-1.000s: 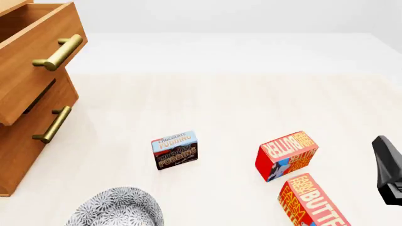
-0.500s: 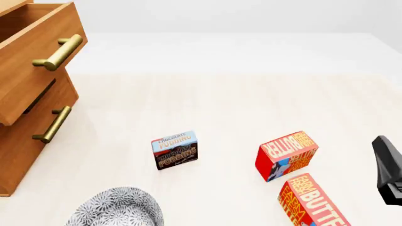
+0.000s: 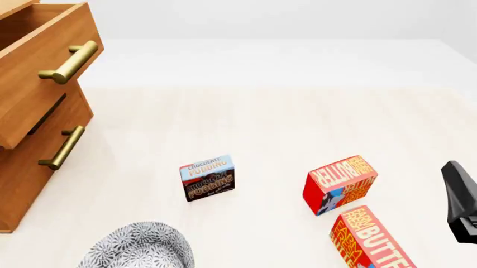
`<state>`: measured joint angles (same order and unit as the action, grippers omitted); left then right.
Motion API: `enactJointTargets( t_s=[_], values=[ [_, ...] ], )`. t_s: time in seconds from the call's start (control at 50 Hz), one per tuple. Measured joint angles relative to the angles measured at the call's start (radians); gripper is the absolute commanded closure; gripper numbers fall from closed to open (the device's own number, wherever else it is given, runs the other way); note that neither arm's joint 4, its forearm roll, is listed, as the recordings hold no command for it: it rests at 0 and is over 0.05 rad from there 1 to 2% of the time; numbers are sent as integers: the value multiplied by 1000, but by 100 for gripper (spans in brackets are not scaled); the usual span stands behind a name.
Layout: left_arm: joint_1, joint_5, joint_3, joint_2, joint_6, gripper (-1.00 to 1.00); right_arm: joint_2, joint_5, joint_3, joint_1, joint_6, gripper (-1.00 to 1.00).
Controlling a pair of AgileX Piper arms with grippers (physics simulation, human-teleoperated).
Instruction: Put the chocolate pudding in the top drawer of the cabinet and close it.
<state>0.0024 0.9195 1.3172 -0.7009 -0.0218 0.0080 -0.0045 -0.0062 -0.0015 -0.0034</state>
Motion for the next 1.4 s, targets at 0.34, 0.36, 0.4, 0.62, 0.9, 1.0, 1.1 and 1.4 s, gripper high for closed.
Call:
enactJointTargets(
  t_s=[0.34,0.36,0.4,0.62,0.9,1.0,1.1,1.4],
  values=[
    [9,72,13,-94,34,-100,0,0,0,0,0,-100],
    [12,75,15,-97,33,-100,0,0,0,0,0,-100],
    [17,83,21,-104,34,-100,0,0,0,0,0,-100],
    [43,108,47,-145,31,-100,0,0,0,0,0,-100],
    [58,61,0,-202,21,-100,0,0,0,0,0,-100],
    [56,27,-33,-223,19,-100,0,0,0,0,0,-100],
    [54,-7,-67,-244,23,-100,0,0,0,0,0,-100],
    [45,-98,-168,-286,30,-100,0,0,0,0,0,-100]
  ],
)
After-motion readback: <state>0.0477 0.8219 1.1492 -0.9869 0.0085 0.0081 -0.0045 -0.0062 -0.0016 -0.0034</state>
